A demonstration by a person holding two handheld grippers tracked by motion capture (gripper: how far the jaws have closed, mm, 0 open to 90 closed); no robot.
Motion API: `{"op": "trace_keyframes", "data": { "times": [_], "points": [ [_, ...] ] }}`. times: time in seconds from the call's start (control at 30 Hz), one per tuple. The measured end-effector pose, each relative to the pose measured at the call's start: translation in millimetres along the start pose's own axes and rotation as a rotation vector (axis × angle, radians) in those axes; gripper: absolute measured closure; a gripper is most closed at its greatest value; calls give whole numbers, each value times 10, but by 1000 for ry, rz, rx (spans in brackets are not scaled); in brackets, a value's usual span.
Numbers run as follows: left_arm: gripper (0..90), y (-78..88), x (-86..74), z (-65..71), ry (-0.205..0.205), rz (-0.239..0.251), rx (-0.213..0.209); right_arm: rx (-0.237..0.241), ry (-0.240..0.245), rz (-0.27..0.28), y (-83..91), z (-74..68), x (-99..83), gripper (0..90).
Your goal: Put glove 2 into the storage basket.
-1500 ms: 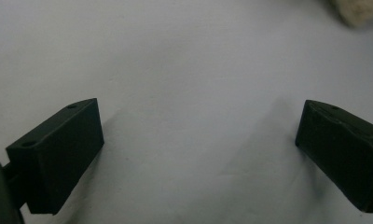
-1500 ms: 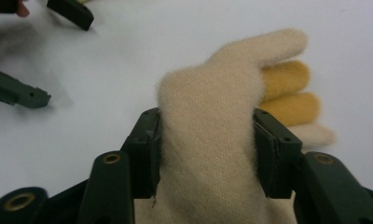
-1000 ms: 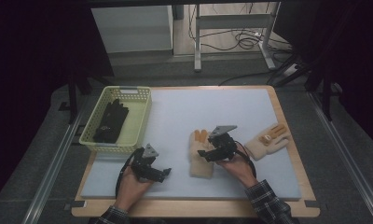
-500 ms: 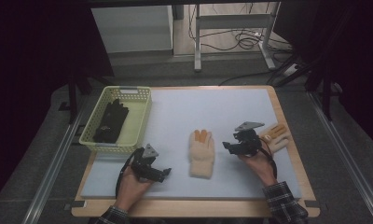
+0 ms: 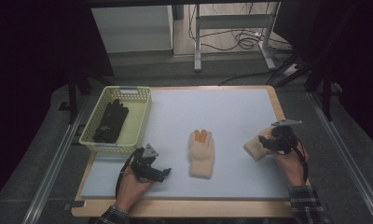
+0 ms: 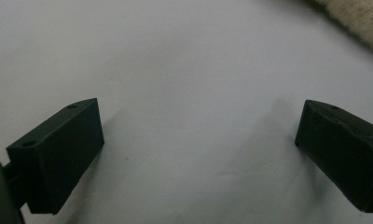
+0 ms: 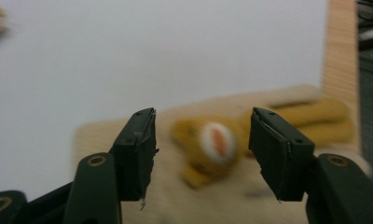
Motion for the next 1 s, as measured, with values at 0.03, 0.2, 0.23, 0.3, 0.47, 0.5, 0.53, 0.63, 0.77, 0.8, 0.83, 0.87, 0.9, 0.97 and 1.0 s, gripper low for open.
{"op": "trace_keyframes", "data": {
  "times": [0.03,0.2,0.23,0.3,0.47,0.5,0.53,0.63,0.77,0.8,0.83,0.87,0.9,0.97,1.0],
  "points": [
    [10,0,0,0,0,0,0,-6,-13,-3,-3,39,-25,381],
    [10,0,0,0,0,0,0,1,-64,-17,-104,98,-98,323],
    [11,0,0,0,0,0,0,5,-69,-23,-136,91,-105,318],
    [11,0,0,0,0,0,0,-4,-62,-46,-226,71,-130,320],
    [11,0,0,0,0,1,0,-34,-100,-25,-290,59,-170,520],
    [11,0,0,0,0,1,0,-33,-92,-25,-279,43,-165,567],
    [11,0,0,0,0,1,0,-38,-69,-27,-264,19,-157,585],
    [11,0,0,-1,0,0,0,-30,-25,-26,-237,3,-137,598],
    [11,0,0,-1,1,0,-1,1,-29,19,-158,-3,-56,603],
    [11,0,0,-1,1,0,-1,8,-21,25,-135,-18,-30,603],
    [11,1,0,-1,0,0,-1,13,-15,32,-111,-40,-2,603],
    [11,1,0,-1,1,0,-1,20,-7,40,-83,-64,28,604],
    [11,1,0,-1,1,0,-1,31,0,47,-53,-90,60,603],
    [11,1,0,-1,1,0,-1,50,16,67,4,-150,129,603],
    [11,1,-1,1,4,0,-1,62,25,74,33,-183,164,603]
  ]
}}
Point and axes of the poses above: each handheld gripper's, and its own axes: y roughly backward along the jaws, x roughly out of its top, z roughly to its right, the point moved 5 cm from there along -y, roughly forward along the jaws, and after that the axes turned 7 degrees about y, right-handed, at the moved point
